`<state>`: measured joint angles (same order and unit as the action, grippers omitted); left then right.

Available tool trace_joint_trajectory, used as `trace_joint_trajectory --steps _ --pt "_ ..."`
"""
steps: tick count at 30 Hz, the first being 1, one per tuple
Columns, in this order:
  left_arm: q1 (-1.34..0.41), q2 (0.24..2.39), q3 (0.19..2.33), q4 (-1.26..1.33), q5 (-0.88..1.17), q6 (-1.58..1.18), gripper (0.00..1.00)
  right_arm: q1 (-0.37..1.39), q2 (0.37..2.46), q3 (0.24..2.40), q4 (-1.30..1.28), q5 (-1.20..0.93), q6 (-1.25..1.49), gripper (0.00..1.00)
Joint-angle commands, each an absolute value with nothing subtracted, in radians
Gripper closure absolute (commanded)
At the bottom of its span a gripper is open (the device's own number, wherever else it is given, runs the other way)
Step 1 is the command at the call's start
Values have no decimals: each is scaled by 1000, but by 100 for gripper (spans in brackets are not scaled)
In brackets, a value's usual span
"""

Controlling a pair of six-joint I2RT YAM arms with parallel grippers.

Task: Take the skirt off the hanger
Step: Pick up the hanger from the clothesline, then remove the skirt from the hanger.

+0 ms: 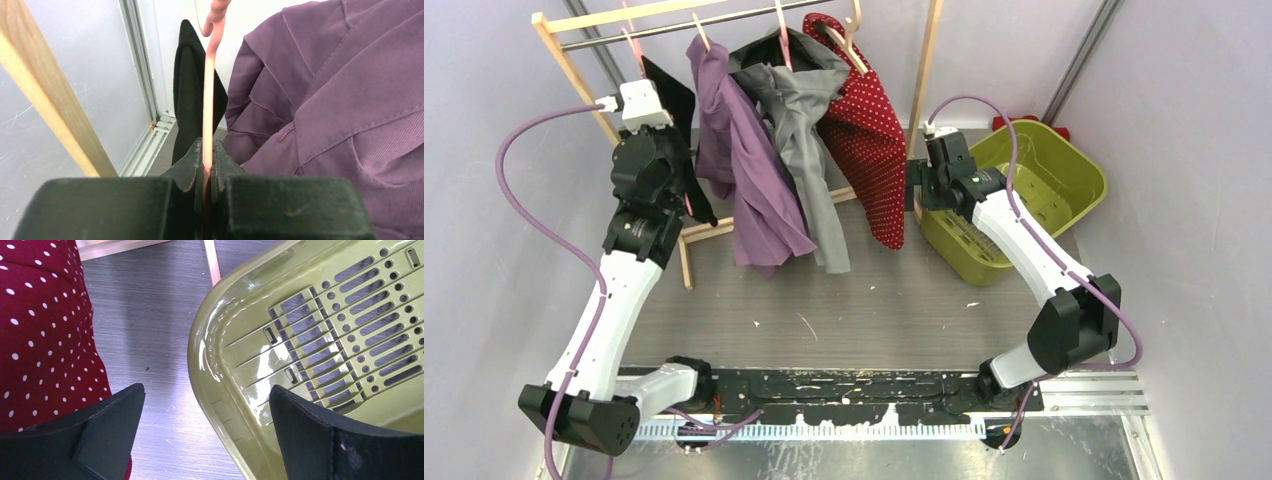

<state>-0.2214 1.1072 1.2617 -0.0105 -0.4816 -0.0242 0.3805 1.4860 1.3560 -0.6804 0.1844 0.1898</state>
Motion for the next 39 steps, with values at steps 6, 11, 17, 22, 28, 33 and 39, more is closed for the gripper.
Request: trace_joint_trajectory --steps 6,11,17,22,28,33,39 --pt "-222 982 1231 -66 -442 -112 100 386 1412 1353 -697 296 173 0" --pt "-222 918 1241 -257 -386 -163 100 385 1319 1335 -739 245 161 0" --pt "-222 813 1203 -424 -369 -185 100 389 1176 1397 -860 143 130 1" --pt "-222 770 1181 -483 -342 -222 100 433 1125 1514 -966 131 109 9" --pt "-222 758 1196 -517 -308 -235 100 574 1110 1656 -1051 92 157 17" --pt "-224 777 1219 -551 -255 -227 100 787 1176 1744 -1049 125 157 17" --pt "-223 775 1237 -564 -243 -230 100 1122 1441 2044 -1084 236 92 18"
